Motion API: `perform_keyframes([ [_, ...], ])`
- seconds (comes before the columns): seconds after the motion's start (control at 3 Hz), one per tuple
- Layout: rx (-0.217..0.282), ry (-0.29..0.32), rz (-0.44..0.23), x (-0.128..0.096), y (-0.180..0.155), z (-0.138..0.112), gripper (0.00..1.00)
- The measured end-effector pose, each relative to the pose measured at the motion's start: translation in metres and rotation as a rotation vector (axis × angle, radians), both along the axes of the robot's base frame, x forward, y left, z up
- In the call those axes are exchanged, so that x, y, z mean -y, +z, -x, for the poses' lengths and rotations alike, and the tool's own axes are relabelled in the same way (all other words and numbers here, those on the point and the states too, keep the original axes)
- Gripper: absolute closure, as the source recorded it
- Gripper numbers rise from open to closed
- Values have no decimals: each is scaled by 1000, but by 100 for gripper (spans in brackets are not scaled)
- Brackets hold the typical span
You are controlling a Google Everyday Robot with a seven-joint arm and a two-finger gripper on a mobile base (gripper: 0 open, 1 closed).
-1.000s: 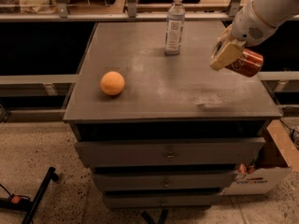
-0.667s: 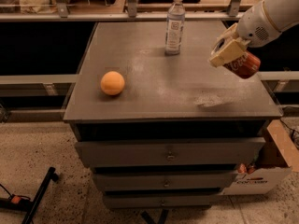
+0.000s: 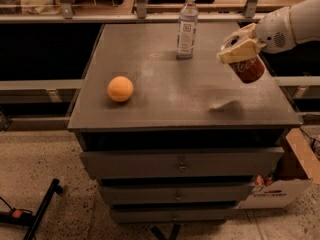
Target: Place coke can upright
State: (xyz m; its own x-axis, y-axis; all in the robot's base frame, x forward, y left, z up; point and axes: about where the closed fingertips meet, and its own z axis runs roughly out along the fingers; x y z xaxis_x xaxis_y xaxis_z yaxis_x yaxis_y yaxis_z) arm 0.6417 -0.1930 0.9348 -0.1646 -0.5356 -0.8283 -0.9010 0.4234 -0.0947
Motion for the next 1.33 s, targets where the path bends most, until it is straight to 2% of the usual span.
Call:
perform_keyframes([
  [0.67,9,-9,-285,-4,-23,-29,100],
  [1.0,17,-5,-379,-5,-32,-46,100],
  [1.33,17,-4,-382,-6,-32,-46,100],
])
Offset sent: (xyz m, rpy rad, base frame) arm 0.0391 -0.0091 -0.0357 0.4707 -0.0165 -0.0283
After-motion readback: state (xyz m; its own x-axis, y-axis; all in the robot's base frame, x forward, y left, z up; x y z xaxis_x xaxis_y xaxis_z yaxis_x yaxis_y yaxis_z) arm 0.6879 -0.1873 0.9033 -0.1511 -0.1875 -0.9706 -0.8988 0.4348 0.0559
